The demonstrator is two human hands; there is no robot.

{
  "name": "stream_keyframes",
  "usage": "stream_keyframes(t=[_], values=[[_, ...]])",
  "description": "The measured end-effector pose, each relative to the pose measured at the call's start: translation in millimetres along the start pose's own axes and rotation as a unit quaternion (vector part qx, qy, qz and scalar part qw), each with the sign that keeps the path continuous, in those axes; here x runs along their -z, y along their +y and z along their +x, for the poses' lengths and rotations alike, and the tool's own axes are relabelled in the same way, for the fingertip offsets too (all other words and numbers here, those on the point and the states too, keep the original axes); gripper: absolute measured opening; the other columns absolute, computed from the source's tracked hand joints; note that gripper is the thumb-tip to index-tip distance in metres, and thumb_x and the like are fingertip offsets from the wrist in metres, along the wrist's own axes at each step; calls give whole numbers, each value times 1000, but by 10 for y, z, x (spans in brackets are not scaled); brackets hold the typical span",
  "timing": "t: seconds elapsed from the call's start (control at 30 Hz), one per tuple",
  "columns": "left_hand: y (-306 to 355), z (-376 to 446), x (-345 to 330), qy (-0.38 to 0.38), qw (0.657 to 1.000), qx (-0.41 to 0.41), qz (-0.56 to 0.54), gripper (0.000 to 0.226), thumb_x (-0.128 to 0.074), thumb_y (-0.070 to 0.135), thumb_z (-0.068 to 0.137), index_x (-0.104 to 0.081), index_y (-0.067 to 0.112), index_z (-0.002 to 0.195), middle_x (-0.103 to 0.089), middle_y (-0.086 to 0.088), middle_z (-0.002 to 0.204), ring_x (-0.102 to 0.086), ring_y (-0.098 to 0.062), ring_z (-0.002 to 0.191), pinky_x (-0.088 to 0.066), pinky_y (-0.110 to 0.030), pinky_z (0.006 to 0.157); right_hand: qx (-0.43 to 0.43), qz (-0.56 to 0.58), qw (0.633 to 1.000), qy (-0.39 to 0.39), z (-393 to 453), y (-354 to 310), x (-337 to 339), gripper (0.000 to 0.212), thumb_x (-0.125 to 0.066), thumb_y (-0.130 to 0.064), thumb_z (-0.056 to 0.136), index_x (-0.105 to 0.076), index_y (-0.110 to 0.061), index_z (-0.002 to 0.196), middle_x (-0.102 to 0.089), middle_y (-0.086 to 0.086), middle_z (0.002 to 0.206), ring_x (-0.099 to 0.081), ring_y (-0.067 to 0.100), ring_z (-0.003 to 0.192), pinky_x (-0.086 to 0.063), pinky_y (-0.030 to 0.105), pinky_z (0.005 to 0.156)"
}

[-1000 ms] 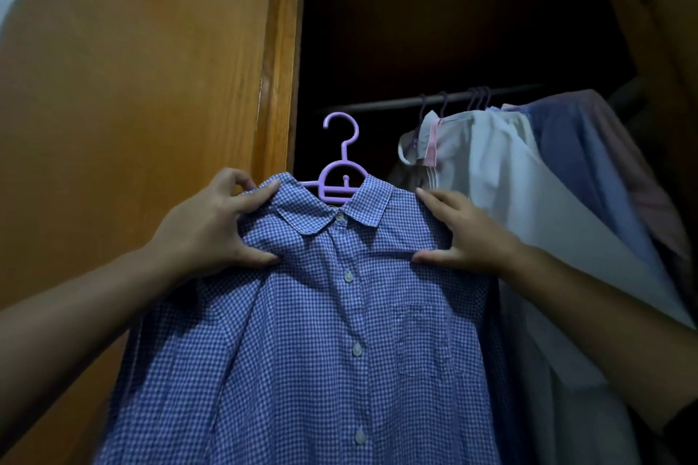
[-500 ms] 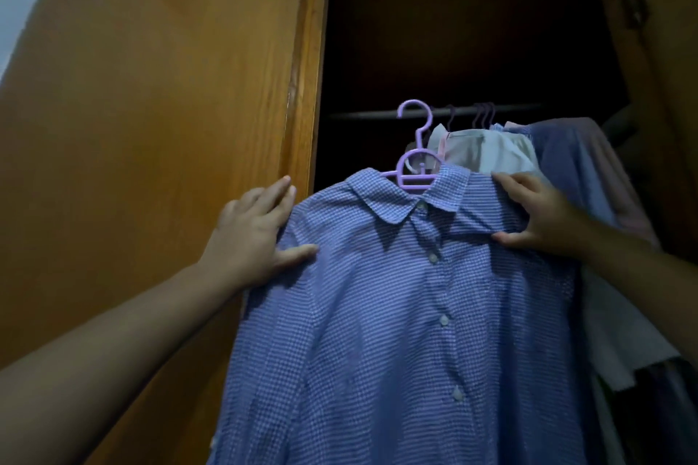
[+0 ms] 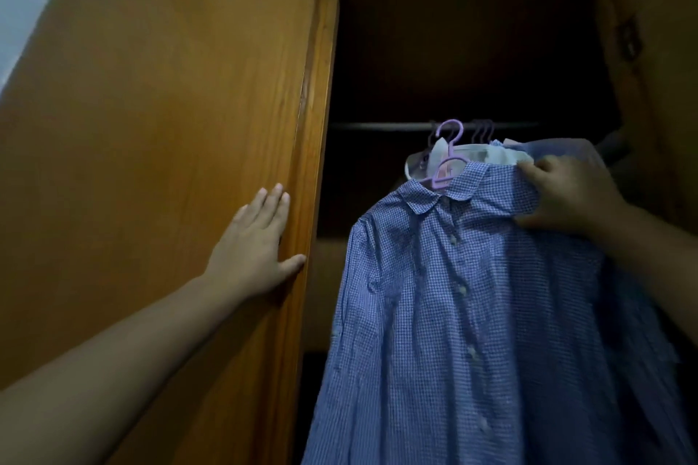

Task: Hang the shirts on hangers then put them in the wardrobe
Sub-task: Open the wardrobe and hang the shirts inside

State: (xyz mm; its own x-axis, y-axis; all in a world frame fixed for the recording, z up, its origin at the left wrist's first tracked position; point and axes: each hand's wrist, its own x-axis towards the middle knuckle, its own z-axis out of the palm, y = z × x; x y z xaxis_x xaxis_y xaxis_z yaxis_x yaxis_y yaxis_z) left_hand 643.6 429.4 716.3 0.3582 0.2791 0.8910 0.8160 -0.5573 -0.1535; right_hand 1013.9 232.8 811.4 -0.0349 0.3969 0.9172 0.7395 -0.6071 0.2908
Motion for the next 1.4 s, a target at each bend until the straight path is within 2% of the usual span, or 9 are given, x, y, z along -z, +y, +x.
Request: stream_keyframes(t=[0.17,0.33,0.5,0.6,0.67,0.8,0.9,1.03,1.4], values=[[90,26,-117,23,999,25,-37,102,-39,68,88,25,13,145,35,-1,148,25,-18,143,10,-31,115,-48,-45,997,-29,183,-384,37,98,-61,-69,72,-23,-18,147,-40,2,143,-41,25,126,-50,33,79],[73,38,-229,62,996,26,-63,104,-45,69,85,29,19,138,35,0,148,30,-15,139,13,-31,115,-61,-45,997,1,409,-634,-43,90,-63,-67,71,-36,-14,139,-49,5,136,-48,27,120,-49,37,82],[61,23,-308,119,987,1,-109,107,-35,81,70,10,19,146,17,5,154,19,-11,143,5,-30,116,-76,-39,996,5,657,-784,-102,81,-68,-61,73,-43,-9,130,-52,9,129,-49,28,117,-48,36,79],[57,12,-334,144,982,-3,-125,110,-62,70,74,-3,15,150,5,5,158,13,-8,143,1,-28,114,-81,-54,995,1,807,-866,-154,75,-67,-59,75,-46,-10,127,-53,9,125,-49,27,114,-46,36,80],[56,3,-351,156,980,-3,-126,108,-67,62,75,-6,14,151,3,6,158,11,-7,142,-1,-28,114,-77,-61,995,-3,901,-923,-198,68,-65,-57,78,-50,-11,124,-55,9,121,-50,27,111,-45,35,81],[24,22,-400,170,978,-5,-117,109,-45,77,67,-13,14,151,-4,7,157,3,-7,143,-10,-34,112,-67,-72,995,2,1068,-997,-288,52,-61,-49,84,-54,-12,120,-57,9,118,-51,28,108,-41,35,80],[10,35,-436,182,978,-6,-105,107,-38,77,68,-19,12,151,-9,5,158,-3,-11,144,-16,-39,111,-67,-68,995,4,1203,-1013,-359,54,-60,-51,84,-54,-11,121,-57,10,120,-51,28,110,-42,36,84],[4,42,-466,200,976,-16,-83,99,-43,70,74,-32,4,147,-27,-7,155,-17,-19,142,-26,-44,106,-70,-63,995,9,1372,-1011,-491,58,-60,-57,82,-56,-13,119,-57,9,119,-51,28,108,-43,37,86],[14,65,-473,225,973,-25,-50,95,-46,66,75,-38,1,143,-33,-9,150,-22,-23,138,-27,-45,101,-85,-58,994,22,1647,-937,-793,58,-58,-50,87,-51,-8,127,-54,11,125,-48,29,112,-41,36,85]])
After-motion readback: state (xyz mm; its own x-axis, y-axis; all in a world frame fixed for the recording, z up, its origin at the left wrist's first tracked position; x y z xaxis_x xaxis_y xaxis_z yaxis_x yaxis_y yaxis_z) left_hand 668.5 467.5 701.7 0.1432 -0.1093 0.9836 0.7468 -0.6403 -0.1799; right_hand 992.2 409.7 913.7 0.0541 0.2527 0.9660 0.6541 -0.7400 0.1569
